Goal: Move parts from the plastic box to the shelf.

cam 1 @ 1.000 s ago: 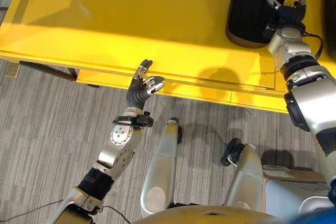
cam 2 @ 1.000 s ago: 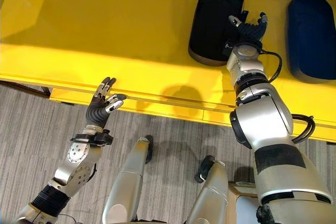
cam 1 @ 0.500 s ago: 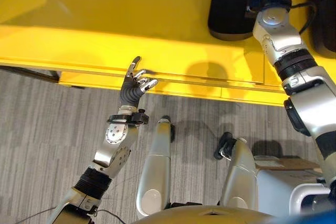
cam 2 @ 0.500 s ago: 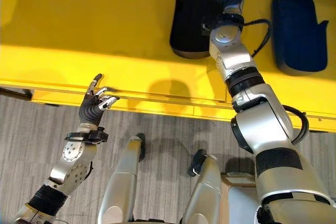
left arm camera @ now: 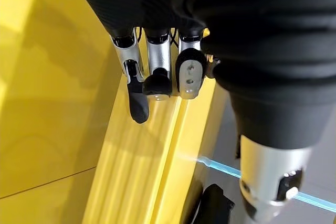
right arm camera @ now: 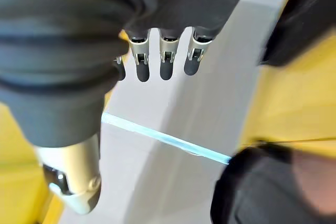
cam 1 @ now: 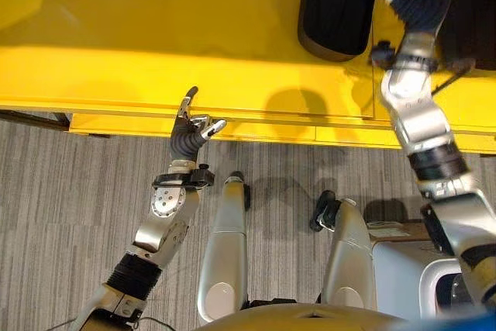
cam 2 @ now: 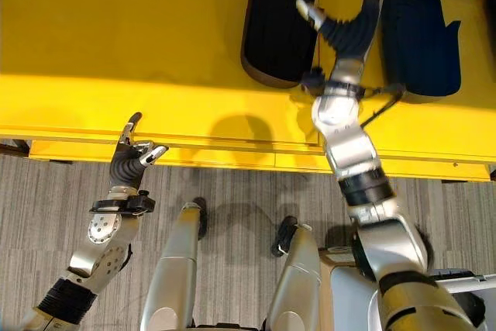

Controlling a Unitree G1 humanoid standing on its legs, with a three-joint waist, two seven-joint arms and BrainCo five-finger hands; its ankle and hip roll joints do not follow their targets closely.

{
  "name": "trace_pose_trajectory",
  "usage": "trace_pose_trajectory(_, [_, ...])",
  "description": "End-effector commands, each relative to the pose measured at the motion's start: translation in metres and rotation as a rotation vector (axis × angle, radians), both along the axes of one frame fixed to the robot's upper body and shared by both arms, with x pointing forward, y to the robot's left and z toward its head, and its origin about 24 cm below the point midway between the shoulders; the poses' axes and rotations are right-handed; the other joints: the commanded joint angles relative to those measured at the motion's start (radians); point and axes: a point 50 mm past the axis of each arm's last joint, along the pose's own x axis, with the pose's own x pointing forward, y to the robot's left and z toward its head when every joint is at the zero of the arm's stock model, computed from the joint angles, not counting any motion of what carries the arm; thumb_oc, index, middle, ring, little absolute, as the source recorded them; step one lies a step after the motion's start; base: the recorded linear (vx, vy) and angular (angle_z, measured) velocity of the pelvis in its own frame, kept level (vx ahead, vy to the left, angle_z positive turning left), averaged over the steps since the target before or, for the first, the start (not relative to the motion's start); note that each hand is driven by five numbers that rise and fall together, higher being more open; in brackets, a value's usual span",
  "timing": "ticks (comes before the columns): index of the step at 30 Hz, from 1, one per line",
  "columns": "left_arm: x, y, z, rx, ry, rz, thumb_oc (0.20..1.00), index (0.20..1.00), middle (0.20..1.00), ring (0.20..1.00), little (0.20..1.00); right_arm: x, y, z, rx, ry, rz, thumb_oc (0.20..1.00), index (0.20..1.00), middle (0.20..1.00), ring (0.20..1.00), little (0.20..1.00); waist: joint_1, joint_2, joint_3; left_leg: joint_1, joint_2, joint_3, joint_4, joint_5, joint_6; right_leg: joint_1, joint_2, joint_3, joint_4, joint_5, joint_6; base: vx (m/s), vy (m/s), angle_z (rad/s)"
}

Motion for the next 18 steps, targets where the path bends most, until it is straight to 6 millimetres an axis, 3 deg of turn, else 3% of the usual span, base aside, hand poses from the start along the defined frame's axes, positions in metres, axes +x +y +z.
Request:
trace_pose_trajectory(1, [0.000,-0.007,0.012,0.077,-0.058,-0.022,1.000,1.000,1.000,1.000,1.000,-0.029,-0.002,0.015,0.071,-0.187,0.138,1.000,1.000,1.000,1.000,1.000,-0.002,0.006,0.000,0.039,0.078,-0.031,-0.088,0.027,-0.038,0.079,-0.004,0.042,-0.043,-0.013,0.021,0.01,-0.014,-0.09])
trace_pose_trajectory(2, [-0.001,-0.007,0.012,0.078,-0.056,-0.022,1.000,1.000,1.000,1.000,1.000,-0.029,-0.002,0.015,0.071,-0.185,0.138,1.000,1.000,1.000,1.000,1.000,-0.001,0.006,-0.002,0.039,0.078,-0.031,-0.088,0.028,-0.038,0.080,-0.004,0.041,-0.043,-0.013,0.021,0.02,-0.030,-0.10])
trace_pose_trajectory(3, [-0.007,-0.008,0.030,0.130,-0.152,-0.029,1.000,1.000,1.000,1.000,1.000,-0.046,0.001,-0.007,0.108,-0.171,0.214,1.000,1.000,1.000,1.000,1.000,-0.011,0.003,-0.007,0.054,0.085,-0.029,-0.100,0.031,-0.040,0.092,-0.003,0.040,-0.056,-0.008,0.025,0.02,-0.025,-0.06])
trace_pose_trajectory(5, [-0.009,-0.008,0.032,0.135,-0.167,-0.035,1.000,1.000,1.000,1.000,1.000,-0.051,0.000,-0.012,0.108,-0.165,0.218,1.000,1.000,1.000,1.000,1.000,-0.015,0.002,-0.011,0.059,0.085,-0.028,-0.105,0.033,-0.040,0.096,-0.003,0.040,-0.060,-0.005,0.026,0.00,0.000,0.00])
trace_pose_trajectory(6, [-0.015,-0.009,0.045,0.130,-0.235,-0.048,1.000,1.000,1.000,1.000,1.000,-0.058,0.002,-0.020,0.116,-0.157,0.251,1.000,1.000,1.000,1.000,1.000,-0.020,0.001,-0.014,0.065,0.087,-0.028,-0.112,0.036,-0.043,0.102,-0.001,0.042,-0.068,-0.001,0.028,0.00,0.000,0.00])
trace_pose_trajectory(14, [-0.040,0.010,0.088,0.006,-0.467,-0.057,1.000,1.000,1.000,1.000,1.000,-0.085,-0.006,-0.028,0.109,-0.184,0.297,1.000,1.000,1.000,1.000,1.000,-0.033,-0.005,-0.032,0.079,0.095,-0.022,-0.130,0.043,-0.051,0.114,0.003,0.039,-0.102,0.020,0.036,0.00,-0.010,-0.03])
trace_pose_trajectory(16, [-0.053,0.020,0.108,-0.077,-0.599,-0.047,1.000,1.000,1.000,1.000,1.000,-0.092,-0.008,-0.029,0.132,-0.196,0.324,1.000,1.000,1.000,1.000,1.000,-0.033,-0.009,-0.038,0.080,0.095,-0.023,-0.140,0.048,-0.055,0.116,0.002,0.040,-0.105,0.022,0.037,0.00,0.000,0.00])
trace_pose_trajectory(18, [-0.057,0.022,0.113,-0.108,-0.637,-0.048,1.000,1.000,1.000,1.000,1.000,-0.095,-0.008,-0.032,0.143,-0.192,0.353,1.000,1.000,1.000,1.000,1.000,-0.032,-0.012,-0.044,0.082,0.096,-0.023,-0.142,0.048,-0.057,0.117,0.003,0.039,-0.107,0.022,0.037,0.00,0.000,0.00])
